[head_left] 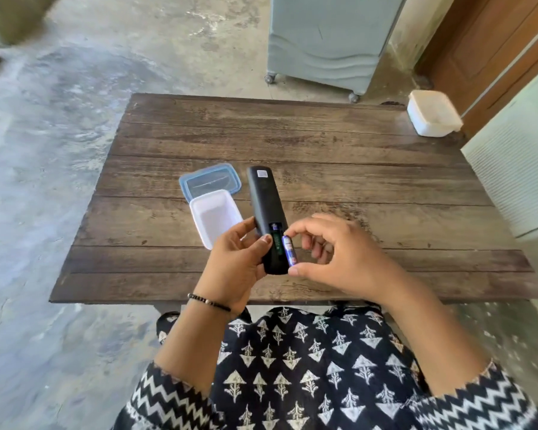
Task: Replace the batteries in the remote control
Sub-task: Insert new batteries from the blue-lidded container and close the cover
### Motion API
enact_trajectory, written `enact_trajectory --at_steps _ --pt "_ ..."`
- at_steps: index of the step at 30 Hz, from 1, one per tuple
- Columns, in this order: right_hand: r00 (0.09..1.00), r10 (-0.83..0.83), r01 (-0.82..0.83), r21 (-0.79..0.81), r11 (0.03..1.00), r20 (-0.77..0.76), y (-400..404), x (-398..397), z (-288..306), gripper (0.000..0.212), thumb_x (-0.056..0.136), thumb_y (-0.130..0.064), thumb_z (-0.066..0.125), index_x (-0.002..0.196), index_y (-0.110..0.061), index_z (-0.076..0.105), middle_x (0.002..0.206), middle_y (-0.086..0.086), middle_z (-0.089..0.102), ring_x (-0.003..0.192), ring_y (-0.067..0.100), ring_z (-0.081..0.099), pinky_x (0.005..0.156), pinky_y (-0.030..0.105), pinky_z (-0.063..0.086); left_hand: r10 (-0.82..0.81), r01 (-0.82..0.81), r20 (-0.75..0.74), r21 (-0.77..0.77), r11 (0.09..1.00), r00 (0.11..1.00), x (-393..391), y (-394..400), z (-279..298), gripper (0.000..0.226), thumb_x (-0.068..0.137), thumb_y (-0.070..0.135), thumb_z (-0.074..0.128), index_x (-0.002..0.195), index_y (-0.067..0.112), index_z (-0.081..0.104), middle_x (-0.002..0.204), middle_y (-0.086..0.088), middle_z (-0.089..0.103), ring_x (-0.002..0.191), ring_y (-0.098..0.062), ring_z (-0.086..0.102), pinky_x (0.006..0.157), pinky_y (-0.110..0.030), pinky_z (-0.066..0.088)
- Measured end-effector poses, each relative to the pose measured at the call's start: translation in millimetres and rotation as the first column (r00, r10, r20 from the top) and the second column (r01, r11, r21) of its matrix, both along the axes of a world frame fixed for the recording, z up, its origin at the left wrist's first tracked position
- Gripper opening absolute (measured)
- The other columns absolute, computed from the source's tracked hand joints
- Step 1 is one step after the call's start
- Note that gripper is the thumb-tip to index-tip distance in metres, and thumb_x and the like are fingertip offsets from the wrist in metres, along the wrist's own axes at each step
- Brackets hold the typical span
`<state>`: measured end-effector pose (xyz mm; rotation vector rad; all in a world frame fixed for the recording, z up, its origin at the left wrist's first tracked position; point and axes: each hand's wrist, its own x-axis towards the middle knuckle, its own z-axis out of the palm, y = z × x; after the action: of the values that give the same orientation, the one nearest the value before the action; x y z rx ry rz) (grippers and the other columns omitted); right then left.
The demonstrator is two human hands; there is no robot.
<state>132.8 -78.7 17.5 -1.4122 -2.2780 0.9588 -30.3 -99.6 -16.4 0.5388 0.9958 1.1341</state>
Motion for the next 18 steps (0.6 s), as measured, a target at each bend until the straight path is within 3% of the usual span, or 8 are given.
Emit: enact_trajectory --at_steps 6,9,14,18 --pt "0.997 0.014 -0.015 0.022 1.0 0.071 4.6 11.8 3.6 0.046 0.072 -0.039 0.072 0.114 -0.024 0.063 0.09 -0.008 0.054 0.075 0.009 0.054 0.071 0.027 0.05 -0.047 0.046 -0.032 -0.023 0.999 0.998 18.6 4.8 -4.7 0.026 0.089 -0.007 0.046 0.107 0.008 0.059 0.087 -0.011 0.071 0.068 -0.018 0.07 0.056 -0.03 0.058" --pt "0.995 0.029 -0.033 0.042 0.999 0.101 5.2 10.9 2.6 0.043 0.078 -0.036 0.068 0.118 -0.021 0.062 0.091 -0.005 0.056 0.078 0.011 0.054 0.076 0.033 0.05 -0.059 0.058 -0.057 -0.028 0.998 0.997 21.9 6.5 -4.2 0.027 0.089 -0.007 0.046 0.111 0.004 0.056 0.094 -0.016 0.068 0.071 -0.021 0.069 0.065 -0.037 0.06" --pt "0.997 -0.006 -0.003 0.108 0.994 0.083 3.5 11.1 -3.7 0.023 0.082 -0.024 0.066 0.101 -0.012 0.069 0.088 -0.001 0.061 0.076 0.011 0.056 0.076 0.036 0.051 -0.061 0.059 -0.062 -0.029 0.998 0.996 26.7 8.9 -2.8 0.027 0.088 -0.008 0.046 0.104 0.01 0.058 0.086 -0.011 0.07 0.068 -0.017 0.07 0.069 -0.036 0.059" --pt "0.994 -0.091 0.103 0.226 0.969 -0.062 -3.7 10.9 -12.7 0.011 0.074 -0.011 0.073 0.085 -0.01 0.071 0.08 0.001 0.065 0.072 0.013 0.059 0.069 0.036 0.053 -0.053 0.052 -0.033 -0.022 0.998 0.998 29.3 9.9 -1.9 0.026 0.089 -0.008 0.046 0.1 0.011 0.06 0.077 -0.008 0.071 0.065 -0.016 0.069 0.063 -0.033 0.06"
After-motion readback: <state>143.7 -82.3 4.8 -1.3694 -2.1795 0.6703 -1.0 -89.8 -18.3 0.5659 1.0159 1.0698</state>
